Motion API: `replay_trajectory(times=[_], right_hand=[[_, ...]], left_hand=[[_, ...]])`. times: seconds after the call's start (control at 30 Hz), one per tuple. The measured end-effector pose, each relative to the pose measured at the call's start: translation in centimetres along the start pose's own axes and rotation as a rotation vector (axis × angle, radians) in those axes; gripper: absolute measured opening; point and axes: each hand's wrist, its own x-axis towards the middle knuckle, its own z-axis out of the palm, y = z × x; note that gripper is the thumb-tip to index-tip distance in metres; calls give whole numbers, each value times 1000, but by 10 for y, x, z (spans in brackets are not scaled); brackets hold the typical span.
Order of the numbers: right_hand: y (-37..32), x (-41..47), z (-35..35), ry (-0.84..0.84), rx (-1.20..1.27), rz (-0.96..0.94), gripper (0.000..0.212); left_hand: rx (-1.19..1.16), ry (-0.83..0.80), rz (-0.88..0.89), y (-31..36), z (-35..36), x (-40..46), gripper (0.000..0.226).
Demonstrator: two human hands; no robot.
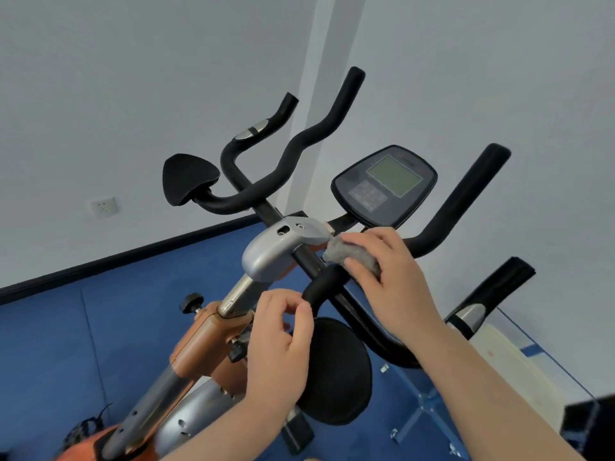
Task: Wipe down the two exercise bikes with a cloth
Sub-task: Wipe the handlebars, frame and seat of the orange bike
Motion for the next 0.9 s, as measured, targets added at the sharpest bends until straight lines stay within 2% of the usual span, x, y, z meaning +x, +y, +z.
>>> replay_trajectory(times=[0.07,0.2,0.33,0.47,0.6,0.67,0.73,0.83,0.9], right_hand=[[-12,2,12,-56,-48,15,26],[-12,10,2,-283,-15,-46,21],[-17,22,4,-108,-202,0,21],[-27,16,18,-357,-118,-133,27],[-26,51,11,-247,28,-202,28],[-28,71,19,-286,-1,-315,27],[-26,88,32,-396,-104,-416,30],[-22,99,55,-527,-173,-449,35],[-25,96,71,-574,-205,-581,38]], left_hand=[[11,-16,11,-2,-1,-2,17],[-4,-59,4,-4,-5,-3,29],[-15,-74,0,-5,-5,-2,32],[0,-43,41,-3,-5,-1,29],[39,3,68,-3,-4,-2,27],[45,19,69,-4,-4,-3,26],[44,33,64,-4,-4,-3,25],[39,53,63,-3,-2,-3,24],[32,70,51,-2,-2,-4,25]])
